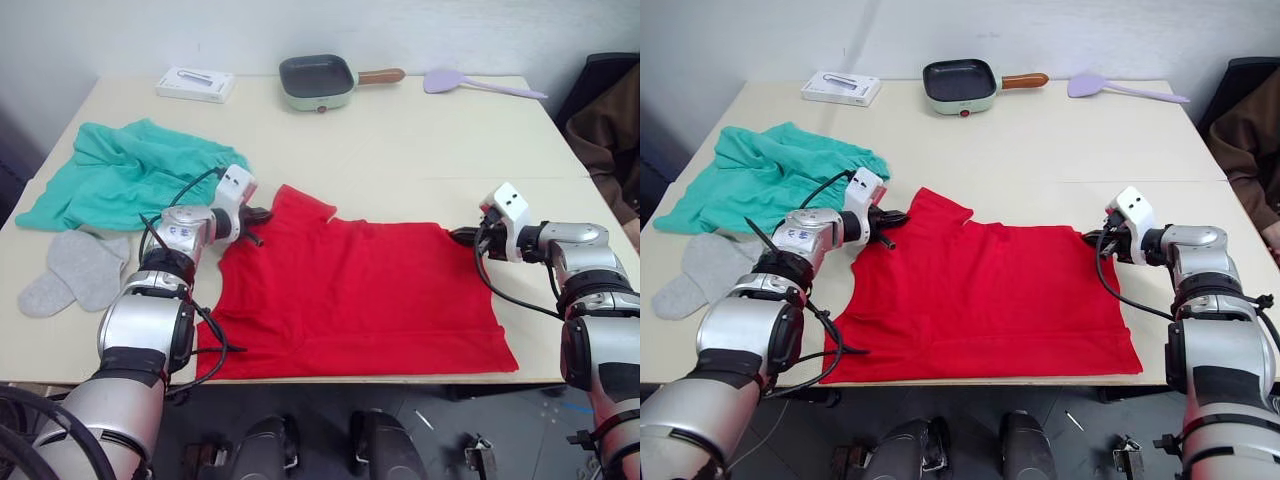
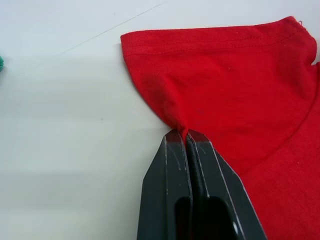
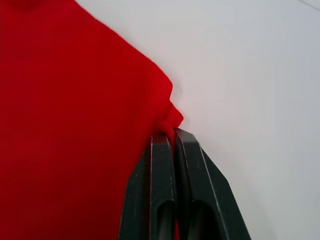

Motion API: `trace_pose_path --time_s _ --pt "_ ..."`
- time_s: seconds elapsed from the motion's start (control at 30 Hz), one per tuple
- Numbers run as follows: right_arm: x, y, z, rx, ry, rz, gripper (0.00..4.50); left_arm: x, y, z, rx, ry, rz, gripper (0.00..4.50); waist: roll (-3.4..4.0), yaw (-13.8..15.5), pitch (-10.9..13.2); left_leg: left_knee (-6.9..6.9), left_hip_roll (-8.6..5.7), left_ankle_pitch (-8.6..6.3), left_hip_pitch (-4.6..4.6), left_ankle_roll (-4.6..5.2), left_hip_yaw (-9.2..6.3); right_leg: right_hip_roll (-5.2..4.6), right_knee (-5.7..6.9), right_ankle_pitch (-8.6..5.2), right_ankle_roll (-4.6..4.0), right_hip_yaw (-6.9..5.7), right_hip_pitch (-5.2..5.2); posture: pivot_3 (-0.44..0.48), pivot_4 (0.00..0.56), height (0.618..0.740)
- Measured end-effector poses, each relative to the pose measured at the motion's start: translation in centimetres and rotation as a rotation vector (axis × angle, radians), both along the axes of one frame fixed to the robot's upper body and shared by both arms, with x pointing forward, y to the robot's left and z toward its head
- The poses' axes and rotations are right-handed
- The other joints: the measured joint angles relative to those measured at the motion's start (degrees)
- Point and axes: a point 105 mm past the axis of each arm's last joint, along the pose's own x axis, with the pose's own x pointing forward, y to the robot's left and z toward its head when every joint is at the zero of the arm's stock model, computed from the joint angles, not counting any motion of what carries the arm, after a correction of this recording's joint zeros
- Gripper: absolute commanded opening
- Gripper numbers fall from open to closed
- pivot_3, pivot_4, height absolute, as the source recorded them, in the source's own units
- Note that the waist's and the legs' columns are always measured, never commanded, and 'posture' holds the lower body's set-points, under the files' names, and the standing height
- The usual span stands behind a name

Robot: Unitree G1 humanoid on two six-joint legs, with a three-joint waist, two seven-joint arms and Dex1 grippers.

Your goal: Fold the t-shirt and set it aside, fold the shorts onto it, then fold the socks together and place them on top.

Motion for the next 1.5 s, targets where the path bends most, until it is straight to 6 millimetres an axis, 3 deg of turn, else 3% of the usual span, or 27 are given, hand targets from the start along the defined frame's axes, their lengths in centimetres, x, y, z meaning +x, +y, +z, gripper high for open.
trace_pose_path --time_s 0.4,0.7,0.93,1.07,1.17,1.3,1.47,1.5 --pt "-1.0 -1.2 2.5 0.107 -0.050 0.044 0.00 -1.0 1.2 3.8 0.031 -0.132 -0.113 0.01 -0.04 -0.42 0.03 -0.04 -0.01 0.00 -0.02 0.00 0.00 0.00 0.01 0.00 0.00 0.04 -0.02 0.000 0.150 0.740" --pt "-2.7 -3.0 1.3 0.149 -0.026 0.031 0.00 -4.7 2.0 1.9 0.054 -0.098 -0.147 0.01 -0.03 -0.75 0.03 -0.03 0.02 0.00 -0.02 0.00 -0.05 -0.02 0.01 -0.01 -0.01 0.26 -0.01 0.000 0.150 0.740" --pt "-4.1 -3.7 -1.7 0.137 0.045 0.012 0.00 -7.3 2.8 -1.0 0.053 -0.012 -0.127 0.01 -0.04 -0.51 0.03 0.00 0.01 0.00 -0.01 0.00 -0.07 -0.07 -0.01 -0.01 -0.01 0.26 0.03 0.000 0.150 0.740" --pt "-4.4 -3.6 -2.5 0.103 0.027 0.020 0.00 -7.8 2.6 -0.6 0.072 -0.034 -0.128 0.01 -0.04 -0.39 0.03 0.01 0.01 0.00 0.02 -0.01 -0.08 -0.40 -0.02 -0.01 -0.01 0.21 0.08 0.000 0.150 0.740" --pt "-4.2 -3.6 -2.5 0.087 0.010 0.006 0.00 -7.9 2.6 -0.8 0.050 -0.008 -0.116 0.63 -0.04 -0.40 0.03 0.01 0.00 0.00 0.04 -0.01 -0.09 -0.44 -0.02 -0.01 -0.01 0.17 0.09 0.000 0.150 0.740" --pt "-4.1 -3.7 -2.3 0.107 0.019 -0.013 1.03 -8.1 2.9 -1.0 -0.004 0.080 -0.102 1.88 -0.04 -0.24 0.03 0.03 -0.02 0.00 0.03 -0.01 -0.12 -0.46 0.00 -0.01 -0.01 0.14 0.11 0.000 0.150 0.740" --pt "-4.3 -3.9 -1.5 0.067 -0.008 0.009 2.76 -6.0 2.8 2.3 -0.087 0.122 -0.068 3.45 -0.05 0.75 0.03 0.13 -0.10 -0.01 0.01 0.01 -0.13 -0.48 0.01 -0.01 -0.01 0.11 0.12 0.000 0.150 0.740" --pt "-4.3 -4.2 -1.3 0.056 -0.015 0.006 2.76 -5.5 2.8 2.8 -0.097 0.122 -0.057 3.45 -0.05 0.75 0.03 0.13 -0.11 -0.01 0.01 0.01 -0.13 -0.49 0.00 -0.01 -0.01 0.10 0.13 0.000 0.150 0.740"
